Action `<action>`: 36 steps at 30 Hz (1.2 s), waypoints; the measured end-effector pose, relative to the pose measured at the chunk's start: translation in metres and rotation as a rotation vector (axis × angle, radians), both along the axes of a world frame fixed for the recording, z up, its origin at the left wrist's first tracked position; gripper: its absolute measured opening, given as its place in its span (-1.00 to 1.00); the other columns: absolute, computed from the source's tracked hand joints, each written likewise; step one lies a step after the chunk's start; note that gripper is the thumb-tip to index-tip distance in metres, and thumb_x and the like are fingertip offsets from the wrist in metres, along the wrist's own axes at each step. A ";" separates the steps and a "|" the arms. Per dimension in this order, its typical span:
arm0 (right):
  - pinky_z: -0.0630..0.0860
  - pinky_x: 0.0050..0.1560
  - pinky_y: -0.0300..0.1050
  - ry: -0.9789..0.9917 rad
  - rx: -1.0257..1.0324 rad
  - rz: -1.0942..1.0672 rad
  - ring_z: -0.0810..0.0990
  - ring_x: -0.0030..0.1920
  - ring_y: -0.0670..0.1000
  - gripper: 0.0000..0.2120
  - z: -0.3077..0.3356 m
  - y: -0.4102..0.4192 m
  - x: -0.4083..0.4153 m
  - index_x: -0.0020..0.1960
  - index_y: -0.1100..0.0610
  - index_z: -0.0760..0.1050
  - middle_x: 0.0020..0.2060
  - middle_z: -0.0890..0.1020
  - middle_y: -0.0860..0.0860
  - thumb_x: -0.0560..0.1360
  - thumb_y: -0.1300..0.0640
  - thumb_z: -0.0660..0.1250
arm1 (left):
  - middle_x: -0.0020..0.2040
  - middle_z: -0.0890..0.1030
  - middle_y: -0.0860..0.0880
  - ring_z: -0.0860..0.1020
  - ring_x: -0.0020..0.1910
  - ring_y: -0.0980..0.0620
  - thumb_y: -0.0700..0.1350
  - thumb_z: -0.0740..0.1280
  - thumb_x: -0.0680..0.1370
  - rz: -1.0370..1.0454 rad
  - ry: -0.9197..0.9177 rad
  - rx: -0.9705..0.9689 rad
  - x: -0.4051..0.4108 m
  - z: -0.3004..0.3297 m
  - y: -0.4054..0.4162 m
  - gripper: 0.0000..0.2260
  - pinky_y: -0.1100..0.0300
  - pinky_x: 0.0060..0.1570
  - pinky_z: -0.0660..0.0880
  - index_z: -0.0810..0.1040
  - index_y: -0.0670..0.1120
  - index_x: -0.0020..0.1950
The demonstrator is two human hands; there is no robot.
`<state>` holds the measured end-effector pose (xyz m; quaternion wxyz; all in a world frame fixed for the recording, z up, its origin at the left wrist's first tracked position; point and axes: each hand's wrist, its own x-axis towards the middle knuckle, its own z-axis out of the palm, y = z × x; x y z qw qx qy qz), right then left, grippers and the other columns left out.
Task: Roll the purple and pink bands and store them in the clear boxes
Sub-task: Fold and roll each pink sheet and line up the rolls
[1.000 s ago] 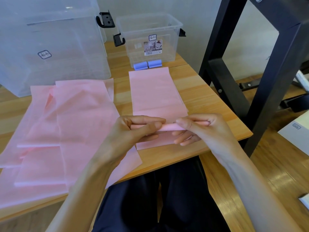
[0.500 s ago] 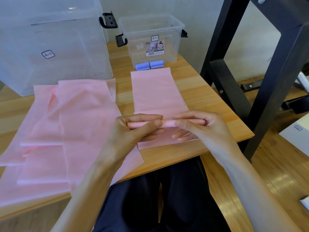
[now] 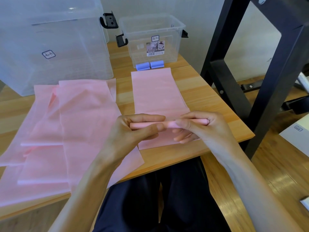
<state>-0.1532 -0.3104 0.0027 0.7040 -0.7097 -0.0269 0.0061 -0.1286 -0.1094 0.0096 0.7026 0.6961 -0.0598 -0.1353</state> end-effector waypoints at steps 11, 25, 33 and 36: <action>0.65 -0.31 -0.15 -0.017 0.013 -0.044 0.72 -0.31 0.12 -0.84 -0.002 0.000 -0.001 -0.06 0.20 0.68 -0.25 0.73 0.14 0.42 0.13 0.44 | -0.12 0.73 -0.12 0.71 -0.07 -0.03 -0.10 0.48 0.35 0.011 0.006 -0.003 -0.002 0.001 -0.002 -0.78 0.28 -0.13 0.60 0.72 -0.12 -0.03; 0.66 -0.25 -0.16 0.012 0.063 -0.020 0.73 -0.24 0.12 -0.77 -0.002 0.002 0.001 0.04 0.20 0.65 -0.22 0.73 0.15 0.40 0.19 0.47 | -0.14 0.73 -0.12 0.72 -0.10 -0.03 -0.12 0.47 0.36 0.054 -0.011 -0.042 0.000 0.000 -0.004 -0.80 0.29 -0.15 0.60 0.72 -0.10 -0.05; 0.65 -0.25 -0.16 -0.025 0.023 -0.005 0.73 -0.23 0.12 -0.82 -0.002 0.001 0.002 0.03 0.27 0.64 -0.20 0.72 0.15 0.46 0.23 0.43 | -0.07 0.74 -0.07 0.71 -0.04 -0.02 -0.07 0.48 0.34 0.016 -0.023 -0.030 0.000 0.000 -0.002 -0.77 0.26 -0.08 0.60 0.72 -0.06 -0.02; 0.65 -0.30 -0.13 0.001 0.009 0.002 0.72 -0.30 0.13 -0.81 -0.001 0.002 0.000 -0.03 0.25 0.66 -0.28 0.71 0.16 0.45 0.13 0.42 | -0.10 0.73 -0.12 0.70 -0.04 -0.06 -0.08 0.50 0.31 -0.002 -0.025 -0.024 0.001 0.001 0.002 -0.76 0.23 -0.06 0.61 0.74 -0.05 -0.04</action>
